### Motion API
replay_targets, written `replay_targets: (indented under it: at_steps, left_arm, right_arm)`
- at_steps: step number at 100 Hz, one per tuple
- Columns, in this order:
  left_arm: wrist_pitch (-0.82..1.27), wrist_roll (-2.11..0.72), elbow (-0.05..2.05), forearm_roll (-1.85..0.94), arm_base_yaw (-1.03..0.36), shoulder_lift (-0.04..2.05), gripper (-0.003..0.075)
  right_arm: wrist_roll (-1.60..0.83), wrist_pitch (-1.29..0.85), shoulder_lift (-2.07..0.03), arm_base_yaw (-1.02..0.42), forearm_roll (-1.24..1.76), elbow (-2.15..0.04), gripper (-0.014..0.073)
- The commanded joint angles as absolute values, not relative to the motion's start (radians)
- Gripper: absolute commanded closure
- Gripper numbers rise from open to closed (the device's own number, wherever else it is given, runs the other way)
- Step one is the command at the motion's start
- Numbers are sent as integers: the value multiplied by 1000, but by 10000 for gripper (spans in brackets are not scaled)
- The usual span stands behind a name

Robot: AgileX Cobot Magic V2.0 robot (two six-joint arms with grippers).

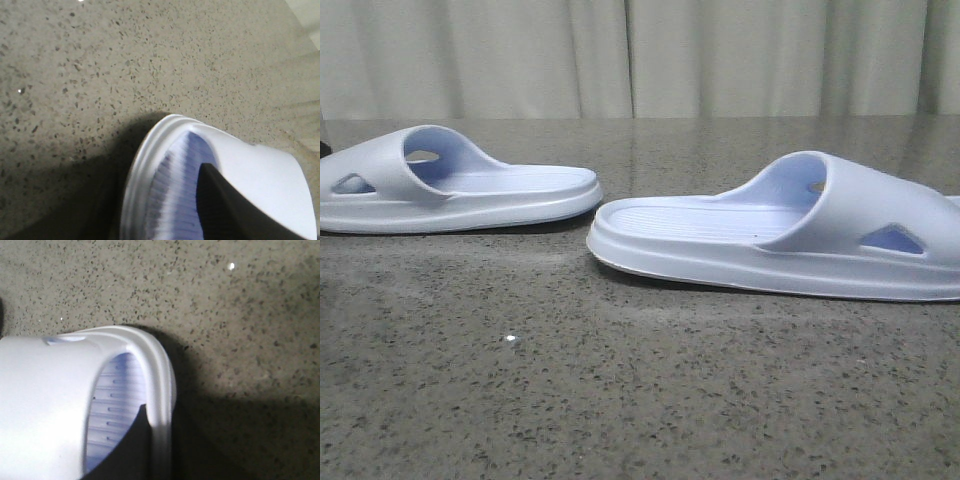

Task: Insert blue slippers together front up
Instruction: 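Lift both slippers and bring them together above the table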

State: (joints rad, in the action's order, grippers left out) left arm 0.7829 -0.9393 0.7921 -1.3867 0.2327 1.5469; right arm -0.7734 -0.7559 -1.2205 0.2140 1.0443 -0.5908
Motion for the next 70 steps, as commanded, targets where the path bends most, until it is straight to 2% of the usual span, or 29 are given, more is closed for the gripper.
replay_targets:
  at_steps: [1,13,37,70]
  left_arm:
    - [832,-950,821,-1444,235,1525,507]
    - [849,-952,821,-1444,235,1527,708]
    - [860,-972,821,-1444,245,1485,705]
    - [916,-972,821,-1444,345,1372,705]
  right_arm:
    - [-794,-724,-1210,219,1058,-615,701]
    - [-794,-724,-1210,219,1058,-615,701]
    - [-794,-748,-1210,219,1069,-641,701]
    - [-810,-877,-1138,219,1230,-770,701]
